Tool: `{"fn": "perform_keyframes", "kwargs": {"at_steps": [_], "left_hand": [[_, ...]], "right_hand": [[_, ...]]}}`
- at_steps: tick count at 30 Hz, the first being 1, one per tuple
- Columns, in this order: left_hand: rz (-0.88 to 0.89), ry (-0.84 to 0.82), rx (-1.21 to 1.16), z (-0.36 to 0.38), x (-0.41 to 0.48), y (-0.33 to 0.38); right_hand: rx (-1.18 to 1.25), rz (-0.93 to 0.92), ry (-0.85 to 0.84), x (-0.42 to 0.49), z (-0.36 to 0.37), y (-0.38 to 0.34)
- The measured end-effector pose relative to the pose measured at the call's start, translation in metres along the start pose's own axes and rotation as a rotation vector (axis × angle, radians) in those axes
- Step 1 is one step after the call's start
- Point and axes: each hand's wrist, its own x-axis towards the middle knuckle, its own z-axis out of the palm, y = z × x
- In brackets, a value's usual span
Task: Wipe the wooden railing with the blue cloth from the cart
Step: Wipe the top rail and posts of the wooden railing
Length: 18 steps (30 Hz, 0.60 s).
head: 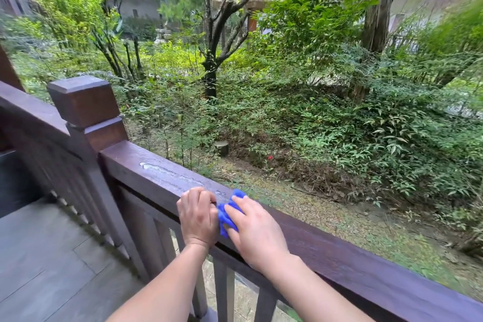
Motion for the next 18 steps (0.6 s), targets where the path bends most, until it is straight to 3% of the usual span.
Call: {"fn": "perform_keyframes", "kwargs": {"at_steps": [3, 8, 14, 18], "left_hand": [[0.020, -0.003, -0.003, -0.001, -0.001, -0.002], [0.024, -0.001, -0.013, 0.001, 0.000, 0.001], [0.008, -0.006, -0.009, -0.001, -0.001, 0.000], [0.036, -0.042, 0.018, -0.006, 0.000, 0.000]], "right_hand": [[-0.040, -0.033, 0.057, -0.020, -0.009, 0.023], [-0.065, 0.246, 0.041, 0.019, -0.009, 0.027], [-0.015, -0.099, 0.030, 0.000, 0.006, 0.015], [0.011, 0.104, 0.066, 0.027, 0.009, 0.014]]}}
